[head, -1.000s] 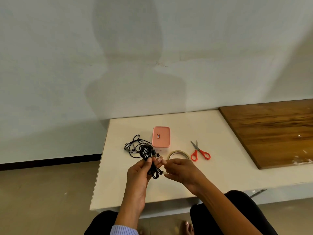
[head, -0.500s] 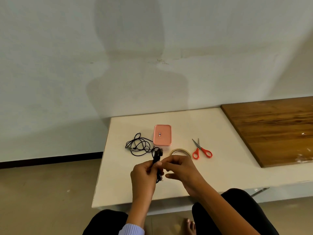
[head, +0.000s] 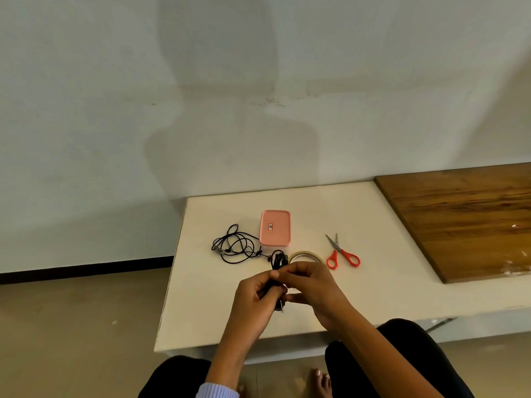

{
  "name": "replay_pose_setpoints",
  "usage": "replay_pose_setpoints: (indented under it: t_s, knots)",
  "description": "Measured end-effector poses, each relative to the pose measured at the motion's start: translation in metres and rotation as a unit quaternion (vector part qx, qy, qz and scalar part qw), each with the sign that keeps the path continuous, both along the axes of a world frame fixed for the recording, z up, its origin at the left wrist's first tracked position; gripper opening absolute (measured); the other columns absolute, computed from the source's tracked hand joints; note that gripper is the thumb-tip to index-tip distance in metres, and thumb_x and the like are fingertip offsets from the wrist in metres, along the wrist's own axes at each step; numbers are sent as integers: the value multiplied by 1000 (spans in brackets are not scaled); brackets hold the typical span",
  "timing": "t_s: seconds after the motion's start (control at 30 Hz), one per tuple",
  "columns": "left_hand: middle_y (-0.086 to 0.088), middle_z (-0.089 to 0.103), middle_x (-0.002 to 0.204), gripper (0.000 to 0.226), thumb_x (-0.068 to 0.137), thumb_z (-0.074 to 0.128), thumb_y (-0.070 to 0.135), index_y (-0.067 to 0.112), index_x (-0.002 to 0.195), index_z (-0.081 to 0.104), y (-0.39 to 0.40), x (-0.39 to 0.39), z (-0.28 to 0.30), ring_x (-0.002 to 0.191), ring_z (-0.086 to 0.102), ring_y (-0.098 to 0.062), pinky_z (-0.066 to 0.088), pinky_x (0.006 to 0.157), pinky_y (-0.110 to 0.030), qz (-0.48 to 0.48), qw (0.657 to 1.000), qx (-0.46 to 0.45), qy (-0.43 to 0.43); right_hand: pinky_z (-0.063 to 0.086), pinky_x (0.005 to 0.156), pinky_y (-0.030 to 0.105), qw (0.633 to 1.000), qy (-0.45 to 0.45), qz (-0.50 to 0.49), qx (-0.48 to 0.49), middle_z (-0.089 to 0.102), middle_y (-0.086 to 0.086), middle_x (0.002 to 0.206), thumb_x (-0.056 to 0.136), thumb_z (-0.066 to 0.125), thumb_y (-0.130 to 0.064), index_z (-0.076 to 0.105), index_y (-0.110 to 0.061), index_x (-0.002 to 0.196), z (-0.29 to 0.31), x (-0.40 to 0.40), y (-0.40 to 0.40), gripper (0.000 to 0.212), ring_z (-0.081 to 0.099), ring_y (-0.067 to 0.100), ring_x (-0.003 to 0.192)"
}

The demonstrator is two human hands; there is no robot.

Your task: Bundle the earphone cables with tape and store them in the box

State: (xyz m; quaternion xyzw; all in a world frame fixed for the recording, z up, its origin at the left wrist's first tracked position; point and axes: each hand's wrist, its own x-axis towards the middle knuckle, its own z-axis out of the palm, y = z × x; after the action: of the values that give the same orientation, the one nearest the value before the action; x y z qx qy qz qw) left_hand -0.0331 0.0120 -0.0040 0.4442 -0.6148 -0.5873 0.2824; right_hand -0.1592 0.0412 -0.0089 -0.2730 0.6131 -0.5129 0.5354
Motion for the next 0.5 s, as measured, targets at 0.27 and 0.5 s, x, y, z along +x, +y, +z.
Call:
replay_pose_setpoints:
  t_s: [0.27,0.5]
  knots:
    - [-2,62,63,32,98,44,20,10,85,71,-1,-4,1,59,59,-12,48,61,-23,76,992,61,77,51,61,19,998,-63,16,15,67,2,75,81,72,-16,72,-3,93,7,-6,1,18,62,7,69]
    - [2,55,54,36,98,44,18,5,74,67,-1,-11,-1,52,51,-10,42,52,-19,125,989,18,77,53,61,20,993,-110,6,39,69,-3,69,79,73,-13,73,-10,83,7,-10,2,5,61,12,77]
